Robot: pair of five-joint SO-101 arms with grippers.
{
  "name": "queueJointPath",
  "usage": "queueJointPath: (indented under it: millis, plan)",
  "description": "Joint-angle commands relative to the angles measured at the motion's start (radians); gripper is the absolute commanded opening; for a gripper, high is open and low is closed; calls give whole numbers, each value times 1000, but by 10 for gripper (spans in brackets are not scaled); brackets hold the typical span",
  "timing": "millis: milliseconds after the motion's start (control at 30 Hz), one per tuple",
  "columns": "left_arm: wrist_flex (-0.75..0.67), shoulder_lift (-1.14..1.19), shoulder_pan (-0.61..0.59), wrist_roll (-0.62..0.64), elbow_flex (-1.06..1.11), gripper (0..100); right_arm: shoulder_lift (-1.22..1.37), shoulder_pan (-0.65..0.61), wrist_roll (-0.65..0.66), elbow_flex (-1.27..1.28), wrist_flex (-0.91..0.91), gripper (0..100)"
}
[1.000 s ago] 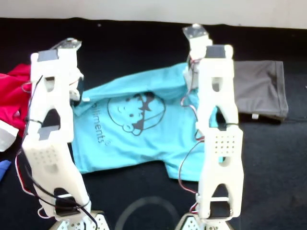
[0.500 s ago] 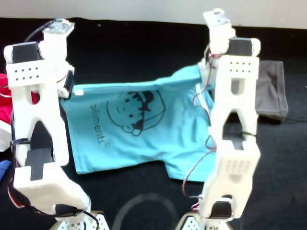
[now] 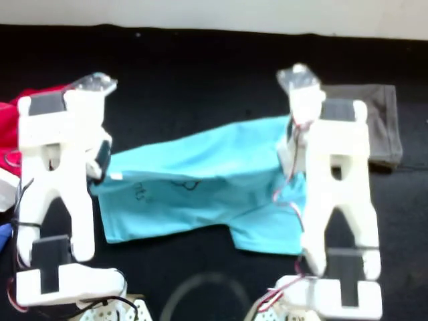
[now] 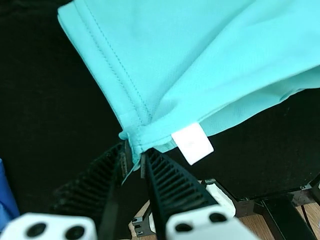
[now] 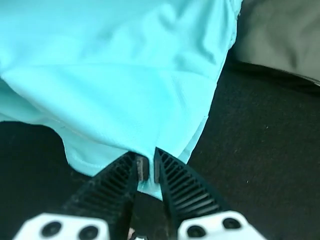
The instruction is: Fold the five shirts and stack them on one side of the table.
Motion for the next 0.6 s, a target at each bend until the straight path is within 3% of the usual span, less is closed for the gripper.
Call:
queueJointPath:
  millis: [0,233,567]
  plan:
    - [-63,-82,28,-9,133,10,-171,13,46,186,-27,6]
    - [-135,-177,38,-9,337,10,-346,13,80,377,-27,6]
    - [-267,-226,38,-9,547,10,-383,13,98,510,-25,6]
